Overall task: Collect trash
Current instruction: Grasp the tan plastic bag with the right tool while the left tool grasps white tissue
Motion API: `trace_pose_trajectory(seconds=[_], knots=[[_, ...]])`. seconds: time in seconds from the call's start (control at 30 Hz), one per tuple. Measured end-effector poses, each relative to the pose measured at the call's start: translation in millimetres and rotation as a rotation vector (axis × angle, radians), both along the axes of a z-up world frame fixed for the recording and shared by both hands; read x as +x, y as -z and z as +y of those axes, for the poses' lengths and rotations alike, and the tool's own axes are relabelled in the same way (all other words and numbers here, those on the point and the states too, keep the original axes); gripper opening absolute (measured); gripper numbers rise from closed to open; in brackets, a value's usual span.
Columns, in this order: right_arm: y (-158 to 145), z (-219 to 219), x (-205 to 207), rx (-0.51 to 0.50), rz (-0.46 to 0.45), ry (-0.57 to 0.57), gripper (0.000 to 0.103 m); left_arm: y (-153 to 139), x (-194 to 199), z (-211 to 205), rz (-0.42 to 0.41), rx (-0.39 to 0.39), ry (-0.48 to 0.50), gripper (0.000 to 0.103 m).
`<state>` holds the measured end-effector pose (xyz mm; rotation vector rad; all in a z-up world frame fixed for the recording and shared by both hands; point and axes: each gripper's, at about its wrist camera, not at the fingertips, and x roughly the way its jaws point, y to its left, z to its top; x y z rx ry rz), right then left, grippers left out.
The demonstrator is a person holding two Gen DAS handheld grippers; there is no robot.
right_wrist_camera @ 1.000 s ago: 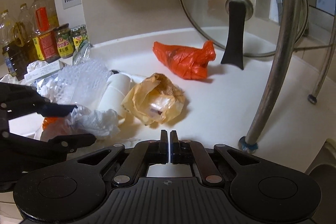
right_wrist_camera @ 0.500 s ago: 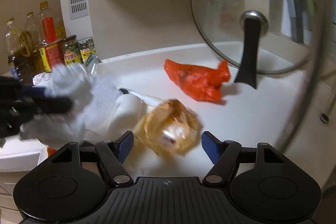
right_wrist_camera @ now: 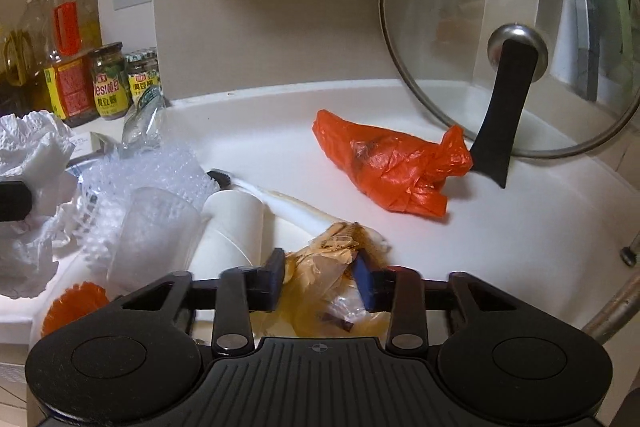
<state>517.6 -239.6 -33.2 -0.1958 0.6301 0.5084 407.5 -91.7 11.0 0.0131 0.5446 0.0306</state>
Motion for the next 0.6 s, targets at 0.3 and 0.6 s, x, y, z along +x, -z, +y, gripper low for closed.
trace_pose_trajectory(seconds=[0.3,0.6], knots=[[-27,-25,-31,0.048,-0.059,0.043,0.025,-5,-16,-4,-0.020,-0.024,0.014,0.018],[-64,-39,-94,0.111,-0.090,0.032,0.025,-3,-62,-3,-0.021,-0.069,0.005,0.018]])
